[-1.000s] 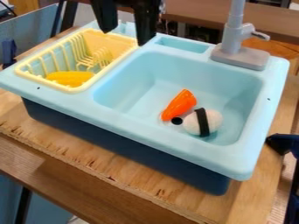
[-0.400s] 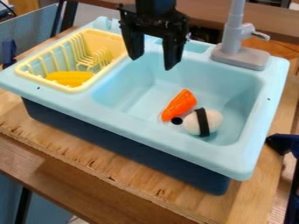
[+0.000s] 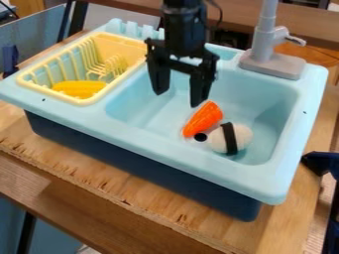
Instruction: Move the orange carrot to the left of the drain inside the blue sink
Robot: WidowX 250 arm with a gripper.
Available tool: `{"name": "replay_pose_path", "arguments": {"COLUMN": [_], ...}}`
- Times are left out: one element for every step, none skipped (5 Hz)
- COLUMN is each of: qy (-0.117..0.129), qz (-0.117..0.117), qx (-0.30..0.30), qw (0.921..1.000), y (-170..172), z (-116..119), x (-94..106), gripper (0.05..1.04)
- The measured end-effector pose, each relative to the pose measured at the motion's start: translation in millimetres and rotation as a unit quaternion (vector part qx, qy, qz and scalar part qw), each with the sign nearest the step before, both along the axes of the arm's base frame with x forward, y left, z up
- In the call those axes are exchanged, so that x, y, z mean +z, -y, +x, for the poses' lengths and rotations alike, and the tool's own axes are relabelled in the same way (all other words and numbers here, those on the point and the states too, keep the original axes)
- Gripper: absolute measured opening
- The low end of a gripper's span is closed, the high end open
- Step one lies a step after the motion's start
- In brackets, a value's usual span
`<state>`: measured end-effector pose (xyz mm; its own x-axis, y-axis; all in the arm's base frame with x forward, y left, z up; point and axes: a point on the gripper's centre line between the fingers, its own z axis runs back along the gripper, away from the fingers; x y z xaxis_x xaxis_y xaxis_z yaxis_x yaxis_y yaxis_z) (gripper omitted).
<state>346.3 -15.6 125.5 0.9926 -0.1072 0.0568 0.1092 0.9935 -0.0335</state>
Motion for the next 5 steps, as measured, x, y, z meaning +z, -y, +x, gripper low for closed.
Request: {"name": "replay_pose_path", "arguments": {"qy": [-0.023, -0.036, -0.039, -0.039, -0.043], "qz": [0.003, 0.006, 0.001, 0.000, 0.002], "qx": [0.001, 0.002, 0.005, -0.003, 0.002], "qw": [0.9997, 0.9993, 0.9992, 0.9992, 0.9991], "y": [5.1, 6.6, 8.9, 16.2, 19.5], "z": [3.6, 4.0, 7.7, 11.3, 16.9], "x": [-17.7, -27.2, -31.7, -32.7, -40.0], "gripper": [0.999, 0.999, 0.999, 0.999, 0.952]}}
